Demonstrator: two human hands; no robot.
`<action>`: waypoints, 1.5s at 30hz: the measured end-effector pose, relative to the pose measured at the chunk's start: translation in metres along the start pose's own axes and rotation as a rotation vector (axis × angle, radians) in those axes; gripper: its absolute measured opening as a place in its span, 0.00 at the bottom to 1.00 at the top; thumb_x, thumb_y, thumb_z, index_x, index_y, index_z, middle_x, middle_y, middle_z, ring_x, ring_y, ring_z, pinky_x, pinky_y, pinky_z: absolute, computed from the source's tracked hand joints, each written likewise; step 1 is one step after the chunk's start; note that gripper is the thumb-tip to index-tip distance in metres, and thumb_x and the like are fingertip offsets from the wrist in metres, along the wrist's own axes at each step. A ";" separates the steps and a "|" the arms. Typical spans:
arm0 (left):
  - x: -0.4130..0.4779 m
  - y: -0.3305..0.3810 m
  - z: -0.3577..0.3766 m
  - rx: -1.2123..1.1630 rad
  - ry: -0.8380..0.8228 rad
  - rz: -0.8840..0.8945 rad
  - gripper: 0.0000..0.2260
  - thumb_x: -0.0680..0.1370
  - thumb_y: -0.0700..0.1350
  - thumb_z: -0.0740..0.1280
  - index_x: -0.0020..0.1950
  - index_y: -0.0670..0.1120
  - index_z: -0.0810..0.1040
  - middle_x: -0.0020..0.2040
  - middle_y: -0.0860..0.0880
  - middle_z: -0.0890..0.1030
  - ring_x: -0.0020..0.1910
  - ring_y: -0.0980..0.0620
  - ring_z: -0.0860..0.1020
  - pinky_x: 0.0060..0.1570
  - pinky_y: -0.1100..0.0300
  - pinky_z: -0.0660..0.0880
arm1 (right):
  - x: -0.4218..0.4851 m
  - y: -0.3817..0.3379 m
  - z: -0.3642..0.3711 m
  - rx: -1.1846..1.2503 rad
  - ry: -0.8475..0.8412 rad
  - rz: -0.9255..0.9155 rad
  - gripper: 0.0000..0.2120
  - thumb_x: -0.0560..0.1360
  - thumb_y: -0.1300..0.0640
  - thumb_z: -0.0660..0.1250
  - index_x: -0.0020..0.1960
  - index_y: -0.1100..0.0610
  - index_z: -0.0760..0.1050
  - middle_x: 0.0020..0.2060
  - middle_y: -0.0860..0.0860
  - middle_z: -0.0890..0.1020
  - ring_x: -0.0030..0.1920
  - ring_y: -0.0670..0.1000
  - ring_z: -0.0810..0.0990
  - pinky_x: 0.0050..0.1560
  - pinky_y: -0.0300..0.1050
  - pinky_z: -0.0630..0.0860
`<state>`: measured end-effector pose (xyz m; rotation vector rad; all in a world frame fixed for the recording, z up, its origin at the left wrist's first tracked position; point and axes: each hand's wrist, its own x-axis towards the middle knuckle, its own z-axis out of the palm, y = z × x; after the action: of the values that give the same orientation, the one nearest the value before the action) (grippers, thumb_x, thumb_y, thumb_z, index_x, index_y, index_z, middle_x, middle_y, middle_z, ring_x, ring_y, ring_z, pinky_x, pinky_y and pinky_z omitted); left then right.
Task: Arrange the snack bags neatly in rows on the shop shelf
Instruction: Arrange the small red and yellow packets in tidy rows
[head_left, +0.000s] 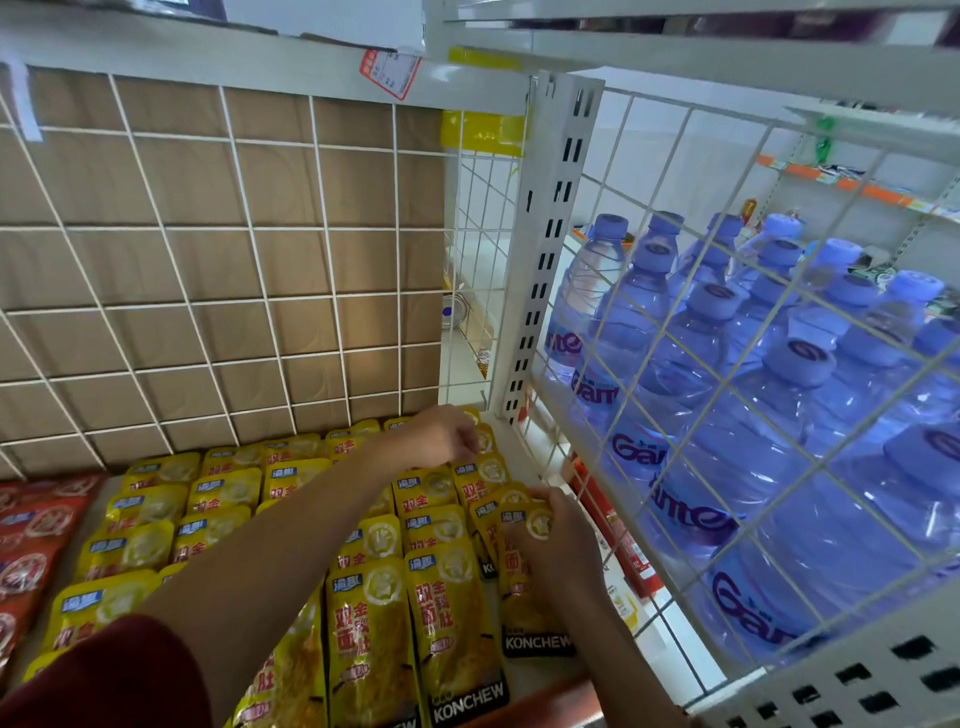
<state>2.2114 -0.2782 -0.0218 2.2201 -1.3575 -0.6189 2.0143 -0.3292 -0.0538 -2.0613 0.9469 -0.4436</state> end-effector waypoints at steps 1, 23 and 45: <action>0.000 -0.001 0.000 -0.005 0.008 -0.004 0.07 0.73 0.38 0.70 0.49 0.38 0.81 0.48 0.42 0.81 0.43 0.55 0.74 0.34 0.74 0.65 | 0.000 0.000 0.001 0.004 -0.001 0.007 0.21 0.67 0.53 0.74 0.58 0.51 0.72 0.54 0.48 0.77 0.54 0.49 0.76 0.54 0.46 0.73; -0.025 0.022 0.009 0.279 -0.104 0.084 0.12 0.71 0.52 0.72 0.48 0.46 0.79 0.38 0.55 0.72 0.42 0.54 0.72 0.35 0.62 0.66 | -0.017 0.009 -0.012 -0.086 0.019 0.056 0.29 0.68 0.46 0.73 0.64 0.51 0.69 0.55 0.48 0.77 0.54 0.50 0.76 0.54 0.48 0.74; -0.034 0.017 0.016 0.124 -0.154 0.047 0.03 0.76 0.44 0.68 0.47 0.45 0.76 0.44 0.50 0.75 0.43 0.53 0.73 0.41 0.60 0.68 | -0.023 0.011 -0.017 -0.042 0.012 -0.006 0.26 0.71 0.55 0.72 0.67 0.51 0.69 0.58 0.46 0.74 0.56 0.47 0.74 0.57 0.43 0.71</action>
<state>2.1760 -0.2568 -0.0200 2.2692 -1.5594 -0.7193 1.9839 -0.3250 -0.0521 -2.1016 0.9647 -0.4437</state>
